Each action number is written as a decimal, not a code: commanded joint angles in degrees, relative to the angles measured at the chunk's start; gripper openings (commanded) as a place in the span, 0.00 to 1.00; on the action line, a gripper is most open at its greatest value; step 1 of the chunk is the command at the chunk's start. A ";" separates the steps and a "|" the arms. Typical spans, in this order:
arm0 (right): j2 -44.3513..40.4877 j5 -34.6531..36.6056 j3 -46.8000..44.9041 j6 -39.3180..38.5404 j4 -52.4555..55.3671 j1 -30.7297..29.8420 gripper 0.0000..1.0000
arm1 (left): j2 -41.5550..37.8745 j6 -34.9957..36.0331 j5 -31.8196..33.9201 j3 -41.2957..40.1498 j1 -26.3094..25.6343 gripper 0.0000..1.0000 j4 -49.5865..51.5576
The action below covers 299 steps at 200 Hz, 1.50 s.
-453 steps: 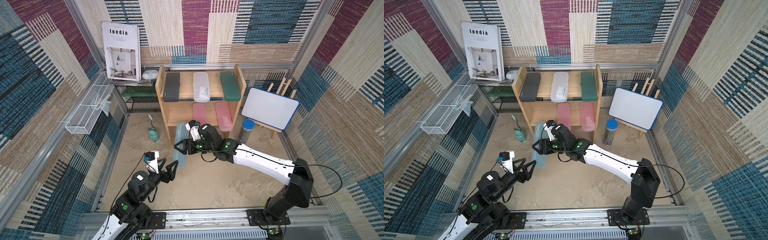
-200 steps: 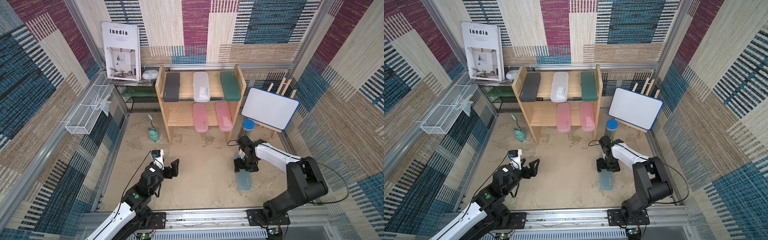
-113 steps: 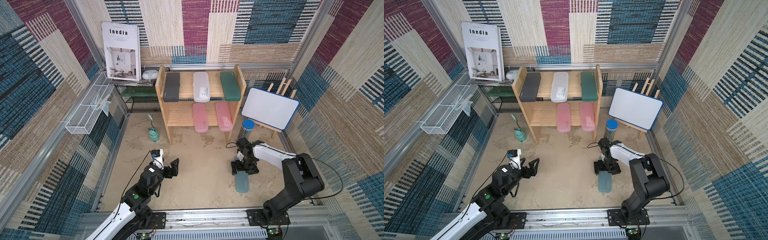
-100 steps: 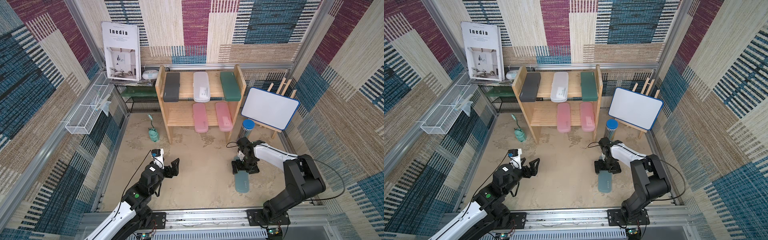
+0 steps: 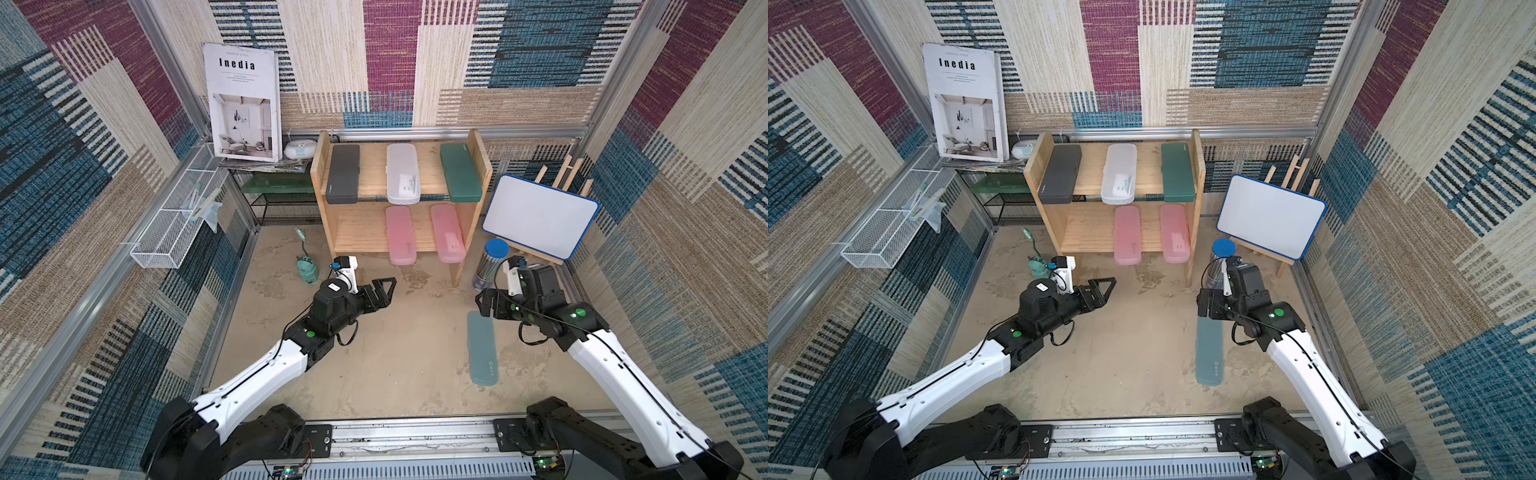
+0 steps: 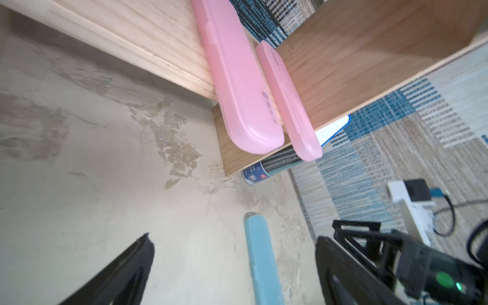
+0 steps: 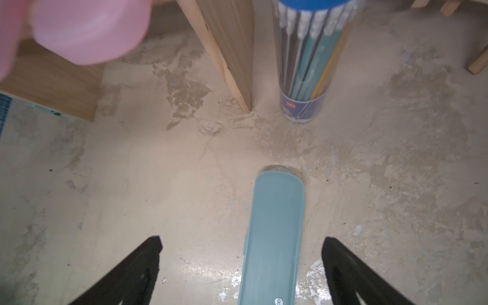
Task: Remove the pencil cases from the shelf
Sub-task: Pick up the pencil case from the shelf.
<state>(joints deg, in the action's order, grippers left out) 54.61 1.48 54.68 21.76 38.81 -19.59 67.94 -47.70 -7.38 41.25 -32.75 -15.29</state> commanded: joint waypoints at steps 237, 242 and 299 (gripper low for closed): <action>4.25 -4.03 6.69 -3.94 -3.19 -0.46 0.95 | 15.16 -4.90 -3.87 10.49 2.00 0.17 -8.05; 3.99 -4.99 6.67 -3.54 -3.56 -0.73 0.95 | 14.04 -4.29 -3.87 9.65 1.86 0.16 -7.40; 5.50 -11.06 8.77 2.39 -13.17 -14.21 0.99 | -5.49 6.51 -6.64 -2.16 -1.48 0.12 1.07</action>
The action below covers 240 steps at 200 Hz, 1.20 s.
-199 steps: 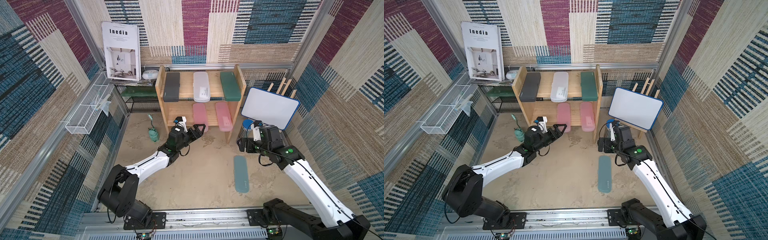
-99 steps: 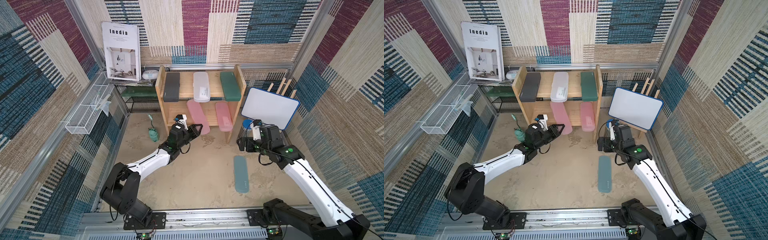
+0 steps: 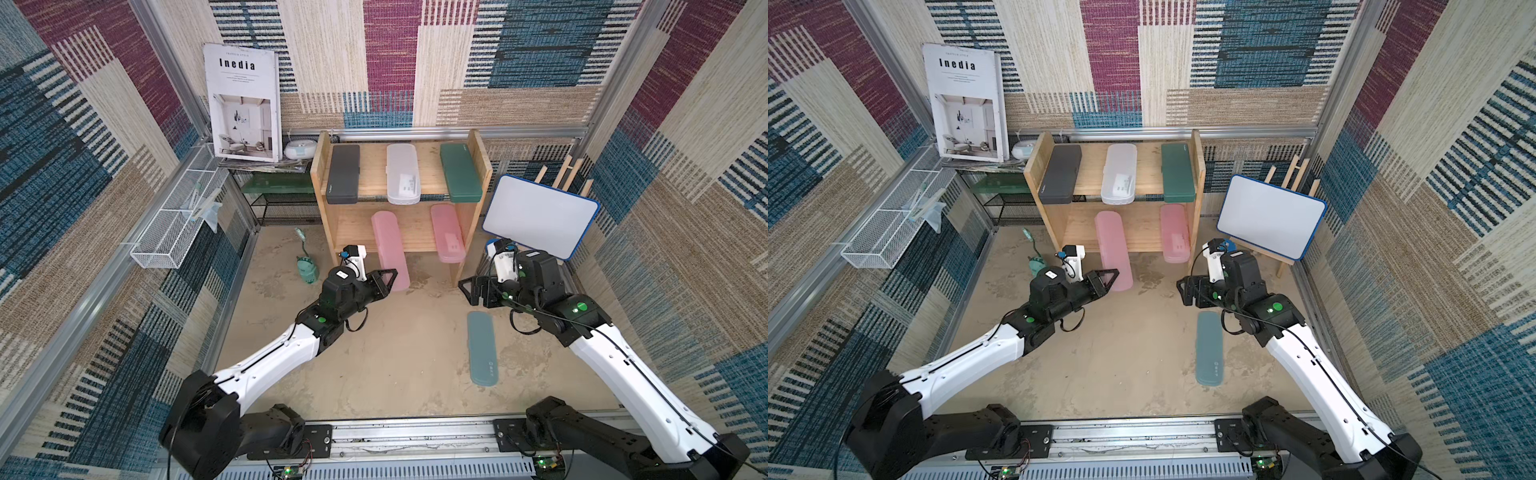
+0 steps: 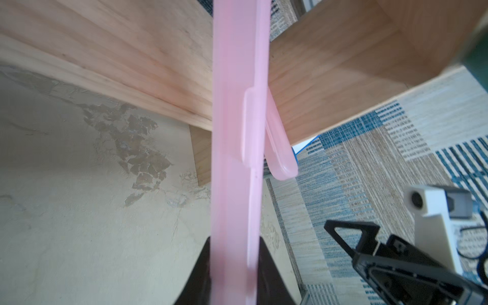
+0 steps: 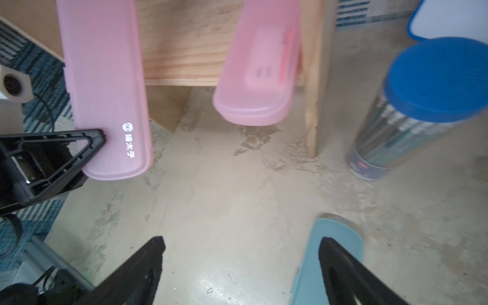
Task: Remove the pencil cases from the shelf
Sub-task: Pick up the pencil case from the shelf.
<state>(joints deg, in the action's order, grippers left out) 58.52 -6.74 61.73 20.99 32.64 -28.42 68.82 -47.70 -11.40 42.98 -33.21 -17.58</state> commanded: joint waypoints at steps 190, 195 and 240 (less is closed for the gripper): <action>35.86 -6.80 24.66 10.13 -15.11 -22.72 0.99 | -30.50 7.71 4.48 -13.80 -2.96 0.13 16.00; 36.03 -6.79 24.70 10.20 -15.20 -23.08 0.99 | -30.41 7.67 4.46 -13.88 -2.99 0.13 16.00; 37.30 -5.75 23.93 10.90 -14.67 -24.40 0.86 | -30.83 7.87 4.62 -13.65 -2.99 0.17 16.37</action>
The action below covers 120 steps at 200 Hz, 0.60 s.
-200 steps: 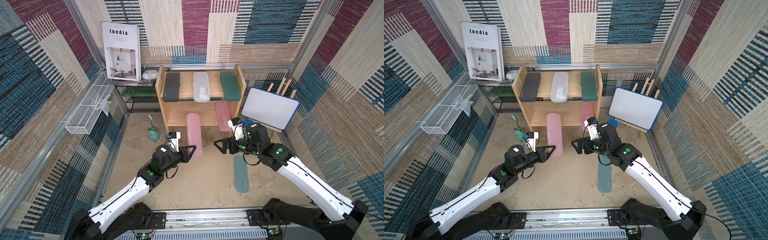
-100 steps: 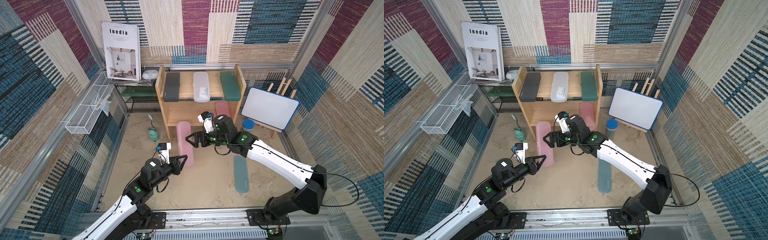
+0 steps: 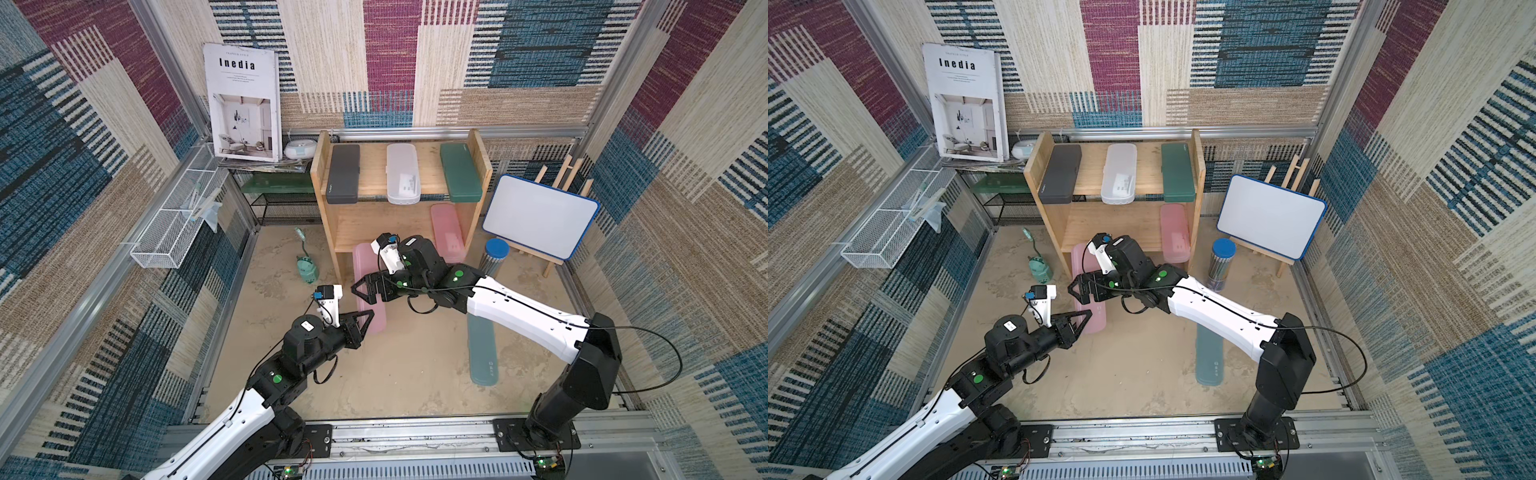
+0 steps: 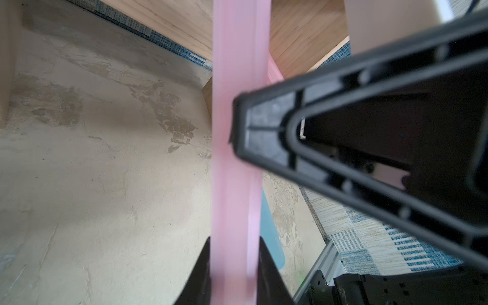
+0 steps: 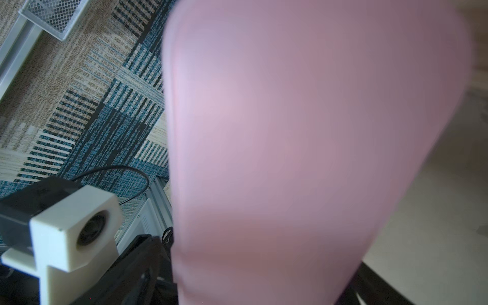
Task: Remove the pencil cases from the shelf
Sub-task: Pick up the pencil case from the shelf, then place the pencil case at the center of the board.
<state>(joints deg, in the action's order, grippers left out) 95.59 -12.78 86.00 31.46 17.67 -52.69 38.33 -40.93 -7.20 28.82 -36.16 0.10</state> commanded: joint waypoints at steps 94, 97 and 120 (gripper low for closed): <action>-13.64 16.29 -14.73 0.84 12.84 -0.14 0.61 | 0.33 3.15 18.11 5.96 -0.04 0.91 14.82; -14.19 16.61 -16.15 1.38 13.59 -0.06 0.62 | 0.49 3.38 18.70 6.36 -0.04 0.92 15.40; -17.59 16.54 -26.05 7.28 17.63 1.29 0.63 | 2.02 4.92 20.36 7.81 0.06 0.93 16.65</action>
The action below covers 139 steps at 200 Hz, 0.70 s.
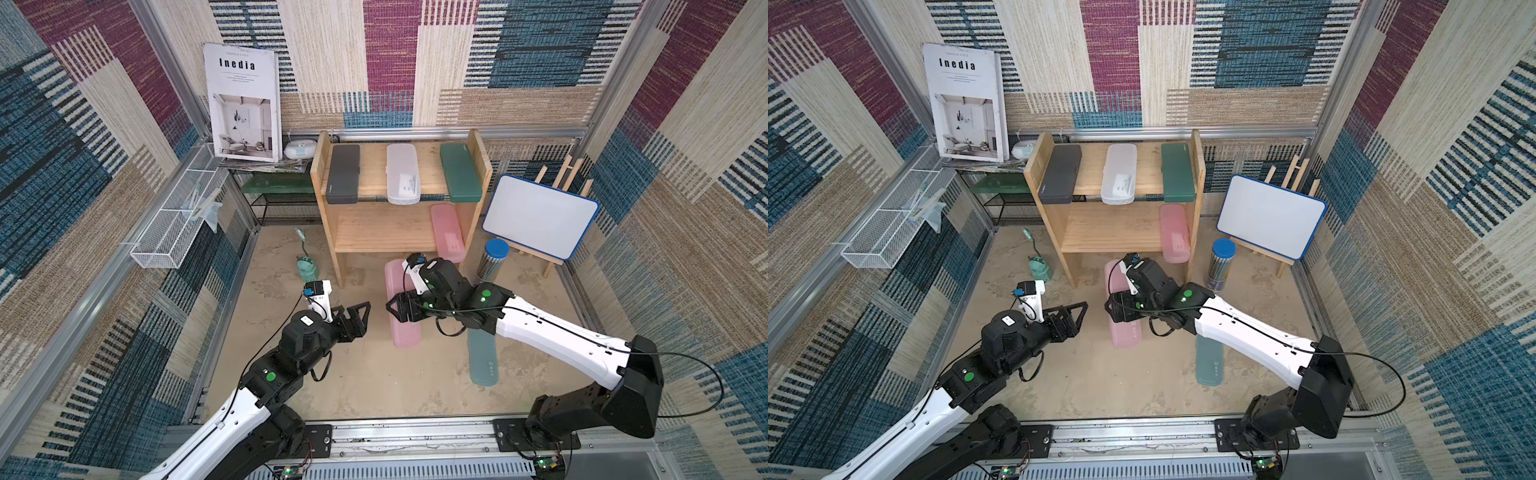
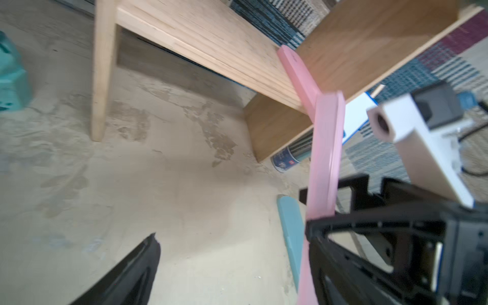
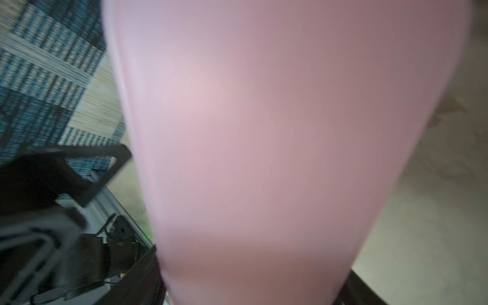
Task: Remove the pencil cases from the shelf
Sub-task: Place the pencil case at the center of the board.
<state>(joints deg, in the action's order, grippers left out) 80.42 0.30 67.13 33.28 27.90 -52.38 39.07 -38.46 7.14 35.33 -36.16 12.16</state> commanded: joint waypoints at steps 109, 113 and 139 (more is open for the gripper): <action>10.20 -2.51 -14.62 4.02 10.16 10.60 0.65 | 9.00 0.73 2.27 1.41 0.04 0.95 1.11; 10.75 -2.45 -14.58 3.99 10.07 10.78 0.66 | 9.01 0.71 2.39 1.33 0.06 0.95 1.11; 12.11 -2.61 -14.65 3.48 8.71 11.25 0.66 | 8.45 0.71 2.88 0.62 0.05 0.96 1.28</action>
<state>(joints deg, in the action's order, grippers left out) 91.81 -1.67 52.25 38.02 37.34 -41.45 47.90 -37.56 9.32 36.27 -36.12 14.63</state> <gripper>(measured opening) 0.797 0.956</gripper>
